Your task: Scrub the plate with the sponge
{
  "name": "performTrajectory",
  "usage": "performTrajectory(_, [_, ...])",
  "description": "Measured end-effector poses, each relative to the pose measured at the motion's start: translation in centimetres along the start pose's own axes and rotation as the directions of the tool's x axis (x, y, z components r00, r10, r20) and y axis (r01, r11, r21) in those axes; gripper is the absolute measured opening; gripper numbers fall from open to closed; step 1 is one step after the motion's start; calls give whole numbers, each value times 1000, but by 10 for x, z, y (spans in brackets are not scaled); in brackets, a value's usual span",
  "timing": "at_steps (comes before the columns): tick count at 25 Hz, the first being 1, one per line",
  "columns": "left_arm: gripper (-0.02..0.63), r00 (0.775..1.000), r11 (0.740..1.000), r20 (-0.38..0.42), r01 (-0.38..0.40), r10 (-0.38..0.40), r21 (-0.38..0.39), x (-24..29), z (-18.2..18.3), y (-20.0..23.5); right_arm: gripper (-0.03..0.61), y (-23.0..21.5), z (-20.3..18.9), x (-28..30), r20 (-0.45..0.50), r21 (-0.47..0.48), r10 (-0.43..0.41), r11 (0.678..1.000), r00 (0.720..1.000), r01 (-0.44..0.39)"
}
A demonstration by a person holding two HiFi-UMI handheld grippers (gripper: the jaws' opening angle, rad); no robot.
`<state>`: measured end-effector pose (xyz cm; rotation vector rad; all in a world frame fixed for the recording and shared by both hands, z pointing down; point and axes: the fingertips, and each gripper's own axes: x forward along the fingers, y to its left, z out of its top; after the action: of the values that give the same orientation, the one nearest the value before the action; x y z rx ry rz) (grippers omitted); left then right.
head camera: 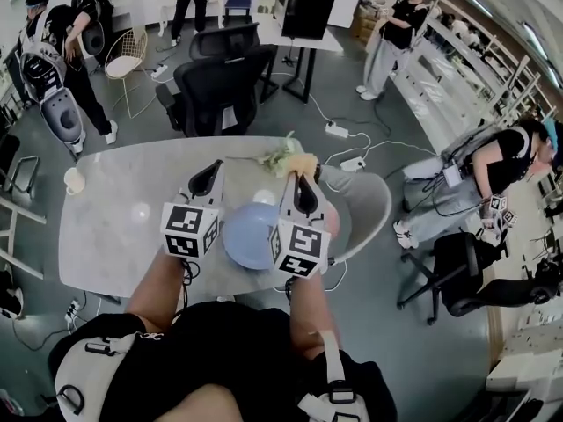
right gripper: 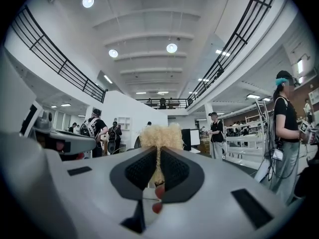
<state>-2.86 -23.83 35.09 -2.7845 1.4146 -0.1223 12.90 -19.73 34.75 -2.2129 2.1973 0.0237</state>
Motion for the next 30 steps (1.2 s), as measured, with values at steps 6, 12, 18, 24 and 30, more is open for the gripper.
performTrajectory(6, [-1, 999, 999, 7, -37, 37, -18, 32, 12, 15, 29, -13, -5, 35, -10, -12, 53, 999, 999, -53])
performTrajectory(12, [0, 997, 998, -24, -69, 69, -12, 54, 9, 2, 29, -31, -2, 50, -11, 8, 110, 994, 994, -110])
performTrajectory(18, [0, 993, 998, -104, -58, 55, -26, 64, -27, -8, 29, -46, -19, 56, -47, 42, 122, 992, 991, -120])
performTrajectory(24, [0, 979, 997, -203, -48, 37, -52, 59, -68, -8, 29, -41, -23, 61, -70, 29, 149, 989, 986, -147])
performTrajectory(30, [18, 950, 993, -308, -82, 52, -85, 46, -119, 6, 29, -30, -37, 65, -102, 37, 161, 987, 982, -158])
